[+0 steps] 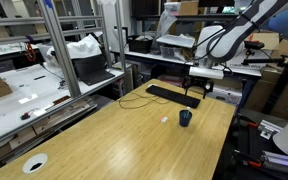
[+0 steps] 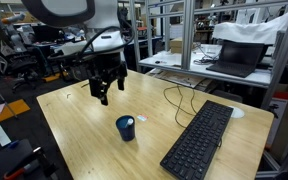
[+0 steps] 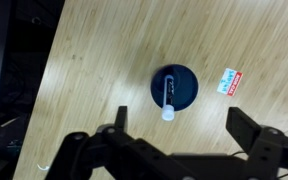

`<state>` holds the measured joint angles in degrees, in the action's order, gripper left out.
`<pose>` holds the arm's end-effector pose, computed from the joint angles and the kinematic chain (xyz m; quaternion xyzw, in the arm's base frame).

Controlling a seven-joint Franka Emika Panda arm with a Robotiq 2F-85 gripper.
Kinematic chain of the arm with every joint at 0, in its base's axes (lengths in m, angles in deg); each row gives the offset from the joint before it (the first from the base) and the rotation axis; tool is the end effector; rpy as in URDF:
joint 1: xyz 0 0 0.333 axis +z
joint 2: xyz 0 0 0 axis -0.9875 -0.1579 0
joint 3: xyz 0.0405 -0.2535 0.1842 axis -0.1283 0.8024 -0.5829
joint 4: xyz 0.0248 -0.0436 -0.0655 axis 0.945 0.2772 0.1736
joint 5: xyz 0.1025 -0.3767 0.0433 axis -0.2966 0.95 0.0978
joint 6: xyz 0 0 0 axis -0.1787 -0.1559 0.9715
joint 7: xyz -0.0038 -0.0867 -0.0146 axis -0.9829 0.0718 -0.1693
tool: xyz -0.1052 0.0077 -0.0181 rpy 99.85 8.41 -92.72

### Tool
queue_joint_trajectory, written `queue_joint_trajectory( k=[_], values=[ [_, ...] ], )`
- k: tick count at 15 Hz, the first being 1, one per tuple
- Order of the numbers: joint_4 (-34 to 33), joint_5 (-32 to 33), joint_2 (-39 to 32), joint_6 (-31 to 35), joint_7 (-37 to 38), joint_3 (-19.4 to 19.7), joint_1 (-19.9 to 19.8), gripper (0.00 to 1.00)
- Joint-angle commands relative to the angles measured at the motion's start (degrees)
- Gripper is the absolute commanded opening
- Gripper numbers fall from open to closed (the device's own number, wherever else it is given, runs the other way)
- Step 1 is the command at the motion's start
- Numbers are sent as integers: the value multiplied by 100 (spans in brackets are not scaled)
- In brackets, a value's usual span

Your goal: Remove the marker from the cup and put it on the table

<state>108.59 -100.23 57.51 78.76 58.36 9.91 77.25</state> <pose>0.4310 -0.0139 0.2686 -0.8098 0.5838 0.0183 0.0556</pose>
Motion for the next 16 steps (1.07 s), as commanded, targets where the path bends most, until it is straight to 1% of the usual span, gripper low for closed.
queue_joint_trajectory(
  k=[1,3,6,10,11,12,13,14,15,16],
  values=[
    [-242,-307,-379,152,370,152,80,100],
    [-311,-424,-565,351,518,181,117,100],
    [-366,-519,-862,822,624,199,171,100],
    [-427,-576,-1266,1220,529,226,192,100],
    [-450,-632,-1344,1272,492,215,186,89],
    [-480,-644,-1435,1322,504,212,198,81],
    [-515,-694,-1510,1343,471,199,195,75],
    [-549,-731,-1573,1368,463,191,200,60],
    [-578,-769,-1629,1389,451,185,203,51],
    [-608,-801,-1679,1411,446,181,210,49]
  ],
)
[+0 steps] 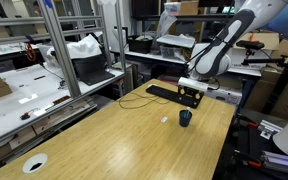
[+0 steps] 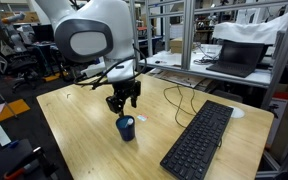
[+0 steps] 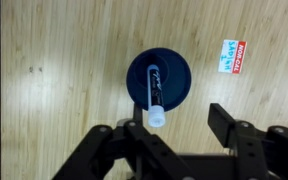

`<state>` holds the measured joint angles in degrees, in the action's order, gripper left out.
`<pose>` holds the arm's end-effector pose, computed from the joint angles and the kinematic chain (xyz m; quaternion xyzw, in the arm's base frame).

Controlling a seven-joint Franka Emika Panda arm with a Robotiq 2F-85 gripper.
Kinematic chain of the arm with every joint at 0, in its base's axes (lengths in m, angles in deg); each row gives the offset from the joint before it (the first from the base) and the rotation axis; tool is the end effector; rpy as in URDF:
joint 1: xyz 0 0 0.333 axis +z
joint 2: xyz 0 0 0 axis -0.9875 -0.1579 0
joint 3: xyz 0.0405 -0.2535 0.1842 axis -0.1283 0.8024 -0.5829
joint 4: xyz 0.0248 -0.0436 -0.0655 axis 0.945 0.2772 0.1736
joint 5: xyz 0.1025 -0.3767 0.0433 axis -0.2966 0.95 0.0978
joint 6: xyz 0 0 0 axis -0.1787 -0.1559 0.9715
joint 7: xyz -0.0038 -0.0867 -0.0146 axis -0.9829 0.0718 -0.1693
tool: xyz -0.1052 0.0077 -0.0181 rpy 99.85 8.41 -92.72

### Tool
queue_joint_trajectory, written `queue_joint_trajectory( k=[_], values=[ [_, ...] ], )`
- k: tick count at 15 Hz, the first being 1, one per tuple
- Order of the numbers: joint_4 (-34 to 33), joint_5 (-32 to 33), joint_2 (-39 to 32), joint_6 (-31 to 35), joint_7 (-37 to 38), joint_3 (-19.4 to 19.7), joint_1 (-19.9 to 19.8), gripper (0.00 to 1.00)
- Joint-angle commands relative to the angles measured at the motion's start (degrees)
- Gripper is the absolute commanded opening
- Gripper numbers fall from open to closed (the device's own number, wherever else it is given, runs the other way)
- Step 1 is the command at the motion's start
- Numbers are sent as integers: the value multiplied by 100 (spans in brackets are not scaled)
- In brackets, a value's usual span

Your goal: Remove the marker from the cup and put it on the table

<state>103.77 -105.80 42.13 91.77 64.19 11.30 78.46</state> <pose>0.4598 -0.0268 0.1972 -0.7416 0.6677 0.0030 0.0649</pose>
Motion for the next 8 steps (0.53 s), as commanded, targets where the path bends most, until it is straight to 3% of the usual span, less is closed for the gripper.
queue_joint_trajectory(
  k=[1,3,4,7,8],
  values=[
    [-153,-271,-197,118,-138,42,97,46],
    [-193,-349,-299,115,-171,19,88,51],
    [-196,-405,-355,121,-189,6,81,44],
    [-186,-590,-495,133,-256,-35,46,41],
    [-186,-650,-537,136,-281,-42,39,35]
  ],
)
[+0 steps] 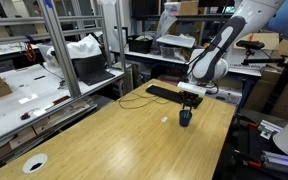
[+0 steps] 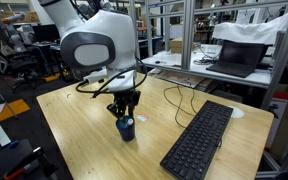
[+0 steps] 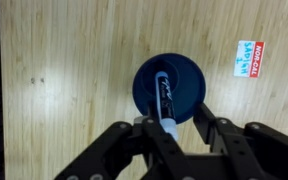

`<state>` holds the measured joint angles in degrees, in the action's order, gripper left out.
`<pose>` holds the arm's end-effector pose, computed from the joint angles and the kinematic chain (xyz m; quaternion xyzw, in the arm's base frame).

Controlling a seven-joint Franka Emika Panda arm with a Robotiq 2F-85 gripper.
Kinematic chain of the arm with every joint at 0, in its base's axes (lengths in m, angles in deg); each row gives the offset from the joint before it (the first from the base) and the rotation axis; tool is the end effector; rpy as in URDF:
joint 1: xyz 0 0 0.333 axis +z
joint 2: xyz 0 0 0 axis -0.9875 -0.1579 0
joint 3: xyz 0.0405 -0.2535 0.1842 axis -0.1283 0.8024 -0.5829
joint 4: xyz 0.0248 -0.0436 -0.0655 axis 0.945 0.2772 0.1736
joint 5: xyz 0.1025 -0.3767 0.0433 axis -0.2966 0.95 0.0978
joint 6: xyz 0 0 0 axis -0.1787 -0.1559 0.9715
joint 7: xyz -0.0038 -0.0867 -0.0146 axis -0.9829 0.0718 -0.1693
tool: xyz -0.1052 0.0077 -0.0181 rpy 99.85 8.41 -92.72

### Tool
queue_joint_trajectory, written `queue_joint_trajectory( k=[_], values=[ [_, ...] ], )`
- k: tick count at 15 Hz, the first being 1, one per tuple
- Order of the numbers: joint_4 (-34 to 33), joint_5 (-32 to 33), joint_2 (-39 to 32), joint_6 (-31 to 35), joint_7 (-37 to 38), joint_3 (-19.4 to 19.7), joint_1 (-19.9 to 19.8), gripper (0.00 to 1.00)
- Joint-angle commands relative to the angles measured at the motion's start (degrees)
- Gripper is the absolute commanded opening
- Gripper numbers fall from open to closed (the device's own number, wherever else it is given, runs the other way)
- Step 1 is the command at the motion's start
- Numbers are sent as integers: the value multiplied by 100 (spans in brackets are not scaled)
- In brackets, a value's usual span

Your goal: Remove the marker from the cup and put it on the table

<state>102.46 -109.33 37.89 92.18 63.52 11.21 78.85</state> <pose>0.4586 -0.0260 0.1703 -0.7275 0.6831 0.0248 0.0585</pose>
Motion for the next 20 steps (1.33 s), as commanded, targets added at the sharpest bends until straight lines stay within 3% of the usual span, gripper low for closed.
queue_joint_trajectory(
  k=[1,3,6,8,10,11,12,14,20],
  values=[
    [-57,-358,-153,96,-242,-42,-5,28],
    [-57,-441,-207,101,-280,-47,-4,24],
    [-98,-476,-302,123,-299,-42,9,32],
    [-141,-437,-347,118,-277,-22,34,51],
    [-173,-436,-385,134,-283,-26,39,43],
    [-196,-423,-413,132,-277,-19,49,20],
    [-213,-424,-441,140,-283,-21,50,19],
    [-230,-418,-475,158,-275,-14,60,4],
    [-159,-311,-336,141,-157,69,167,0]
  ],
)
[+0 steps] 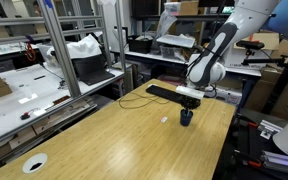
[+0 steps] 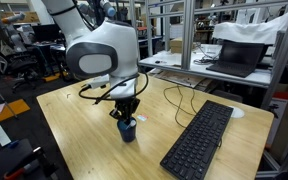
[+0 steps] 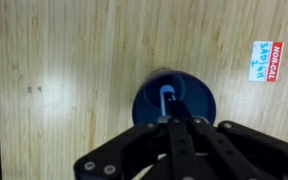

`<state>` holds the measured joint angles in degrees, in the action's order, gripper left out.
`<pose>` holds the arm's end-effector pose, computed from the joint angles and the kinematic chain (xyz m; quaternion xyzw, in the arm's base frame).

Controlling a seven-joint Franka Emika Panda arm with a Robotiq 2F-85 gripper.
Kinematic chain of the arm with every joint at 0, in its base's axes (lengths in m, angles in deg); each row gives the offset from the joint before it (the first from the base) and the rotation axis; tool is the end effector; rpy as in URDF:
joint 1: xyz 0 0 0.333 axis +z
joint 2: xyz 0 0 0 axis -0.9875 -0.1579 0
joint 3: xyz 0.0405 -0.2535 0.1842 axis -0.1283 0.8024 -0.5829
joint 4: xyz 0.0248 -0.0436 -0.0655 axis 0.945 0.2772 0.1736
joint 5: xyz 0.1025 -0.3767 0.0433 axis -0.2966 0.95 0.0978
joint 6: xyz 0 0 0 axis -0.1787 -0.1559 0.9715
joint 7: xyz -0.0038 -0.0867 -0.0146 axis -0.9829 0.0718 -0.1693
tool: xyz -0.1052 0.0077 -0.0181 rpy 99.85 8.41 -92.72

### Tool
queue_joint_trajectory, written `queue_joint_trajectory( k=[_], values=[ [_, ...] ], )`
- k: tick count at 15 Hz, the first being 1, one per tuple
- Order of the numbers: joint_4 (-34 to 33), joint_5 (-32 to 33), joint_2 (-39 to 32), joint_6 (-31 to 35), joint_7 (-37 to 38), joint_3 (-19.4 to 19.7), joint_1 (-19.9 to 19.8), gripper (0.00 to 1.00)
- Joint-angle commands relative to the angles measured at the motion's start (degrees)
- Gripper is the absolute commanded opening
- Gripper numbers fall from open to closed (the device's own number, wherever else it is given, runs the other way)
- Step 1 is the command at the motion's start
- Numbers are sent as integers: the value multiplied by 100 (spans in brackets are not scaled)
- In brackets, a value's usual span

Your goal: Remove the marker from the cup and put it on the table

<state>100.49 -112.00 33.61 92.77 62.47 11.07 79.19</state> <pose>0.4612 -0.0246 0.1462 -0.7200 0.6908 0.0389 0.0535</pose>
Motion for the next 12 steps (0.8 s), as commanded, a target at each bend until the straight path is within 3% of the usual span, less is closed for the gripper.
queue_joint_trajectory(
  k=[1,3,4,6,11,12],
  values=[
    [53,-22,131,72,-35,93,161,0],
    [49,0,181,10,-46,88,202,2],
    [53,5,203,7,-45,84,230,27],
    [80,12,262,-5,-67,84,263,31],
    [221,170,264,-26,24,266,343,65],
    [267,256,262,-27,67,355,379,62]
  ],
)
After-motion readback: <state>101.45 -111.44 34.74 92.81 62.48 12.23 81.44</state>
